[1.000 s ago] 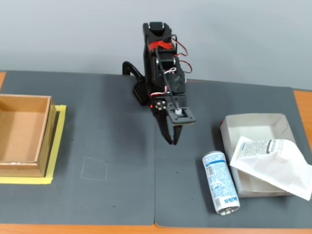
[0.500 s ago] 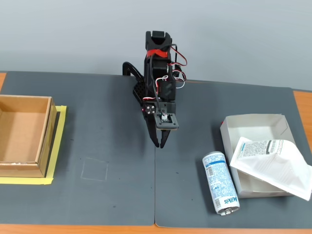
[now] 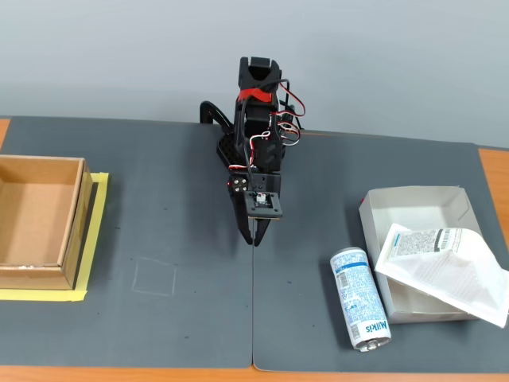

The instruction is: Pick the sandwich and put it in the gray box

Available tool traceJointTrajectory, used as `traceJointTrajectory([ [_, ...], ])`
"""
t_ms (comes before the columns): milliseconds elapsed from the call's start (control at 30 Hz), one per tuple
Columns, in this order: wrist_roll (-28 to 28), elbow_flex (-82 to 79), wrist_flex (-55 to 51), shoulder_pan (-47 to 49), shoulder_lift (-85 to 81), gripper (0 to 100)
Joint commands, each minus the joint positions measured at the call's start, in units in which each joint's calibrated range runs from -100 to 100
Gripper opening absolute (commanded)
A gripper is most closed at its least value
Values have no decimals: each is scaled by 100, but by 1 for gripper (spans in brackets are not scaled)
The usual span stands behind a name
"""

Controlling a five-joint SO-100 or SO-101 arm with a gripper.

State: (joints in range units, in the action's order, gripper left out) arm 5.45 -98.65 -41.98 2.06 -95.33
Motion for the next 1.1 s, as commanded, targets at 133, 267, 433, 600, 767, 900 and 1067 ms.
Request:
traceJointTrajectory([
  [133,15,-108,14,-1,-196,2],
  [267,-16,-108,-4,-9,-162,2],
  [433,-21,-108,-403,-31,-188,2],
  [600,-26,-108,-472,-31,-188,2],
  [767,-26,-108,-472,-1,-145,2],
  [900,-31,-108,-481,-24,-128,2],
  [1067,-31,-108,-481,-31,-128,2],
])
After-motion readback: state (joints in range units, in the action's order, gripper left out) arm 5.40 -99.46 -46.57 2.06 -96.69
